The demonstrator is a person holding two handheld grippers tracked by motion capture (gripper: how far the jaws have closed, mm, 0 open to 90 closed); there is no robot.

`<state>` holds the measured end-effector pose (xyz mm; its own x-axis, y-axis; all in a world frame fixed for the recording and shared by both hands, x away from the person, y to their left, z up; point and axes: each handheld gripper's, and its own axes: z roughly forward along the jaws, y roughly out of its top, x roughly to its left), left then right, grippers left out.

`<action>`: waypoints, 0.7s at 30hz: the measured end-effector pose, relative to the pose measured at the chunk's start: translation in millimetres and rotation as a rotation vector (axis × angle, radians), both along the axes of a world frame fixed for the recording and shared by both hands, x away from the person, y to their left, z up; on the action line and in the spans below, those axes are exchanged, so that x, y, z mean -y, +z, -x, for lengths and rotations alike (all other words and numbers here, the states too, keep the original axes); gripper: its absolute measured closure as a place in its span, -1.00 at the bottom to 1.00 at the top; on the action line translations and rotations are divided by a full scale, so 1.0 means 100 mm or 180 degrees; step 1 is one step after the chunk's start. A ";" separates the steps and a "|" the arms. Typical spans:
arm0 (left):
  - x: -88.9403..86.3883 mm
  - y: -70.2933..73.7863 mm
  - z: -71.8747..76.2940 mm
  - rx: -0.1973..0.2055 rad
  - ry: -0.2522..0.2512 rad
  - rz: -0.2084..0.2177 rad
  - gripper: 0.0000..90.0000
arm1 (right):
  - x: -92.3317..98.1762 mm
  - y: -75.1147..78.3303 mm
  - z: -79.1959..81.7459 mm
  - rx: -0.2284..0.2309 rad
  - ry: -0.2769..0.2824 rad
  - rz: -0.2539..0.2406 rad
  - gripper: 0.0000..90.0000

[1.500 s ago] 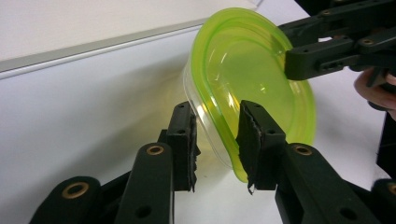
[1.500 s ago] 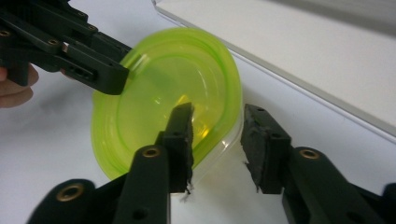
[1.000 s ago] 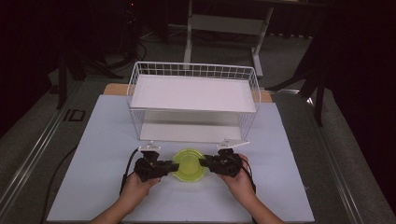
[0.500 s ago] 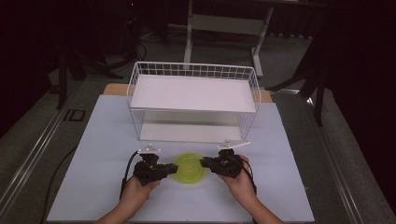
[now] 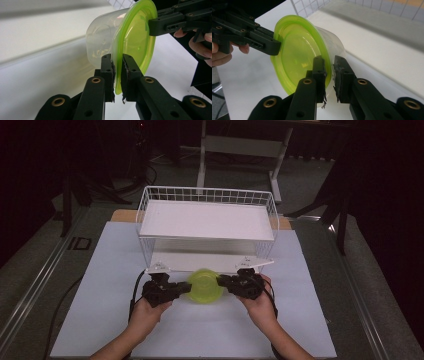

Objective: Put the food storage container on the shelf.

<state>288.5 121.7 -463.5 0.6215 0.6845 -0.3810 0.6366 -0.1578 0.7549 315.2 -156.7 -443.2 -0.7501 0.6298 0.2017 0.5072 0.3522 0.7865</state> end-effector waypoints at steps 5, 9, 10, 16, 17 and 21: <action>0.02 -0.06 -0.09 0.0114 0.0059 0.0057 0.83 | 0.01 0.00 -0.10 0.0017 -0.0038 -0.0009 0.78; 0.05 -0.16 -0.16 0.0121 0.0102 0.0045 0.82 | 0.01 -0.07 -0.18 -0.0019 -0.0088 0.0018 0.78; 0.06 -0.18 -0.18 0.0130 0.0117 0.0046 0.82 | 0.01 -0.09 -0.20 -0.0025 -0.0093 0.0036 0.78; 0.09 -0.25 -0.31 0.0238 0.0131 0.0009 0.82 | 0.03 -0.16 -0.30 -0.0057 -0.0178 0.0035 0.78; 0.10 -0.26 -0.34 0.0245 0.0127 0.0003 0.82 | 0.03 -0.17 -0.32 -0.0031 -0.0190 0.0032 0.78; 0.12 -0.31 -0.41 0.0231 0.0151 -0.0021 0.81 | 0.04 -0.21 -0.40 -0.0057 -0.0223 0.0051 0.78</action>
<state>329.1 109.8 -494.2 0.6142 0.7162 -0.3314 0.5871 -0.1341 0.7983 354.8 -160.5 -464.2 -0.7004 0.6839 0.2042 0.5450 0.3277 0.7717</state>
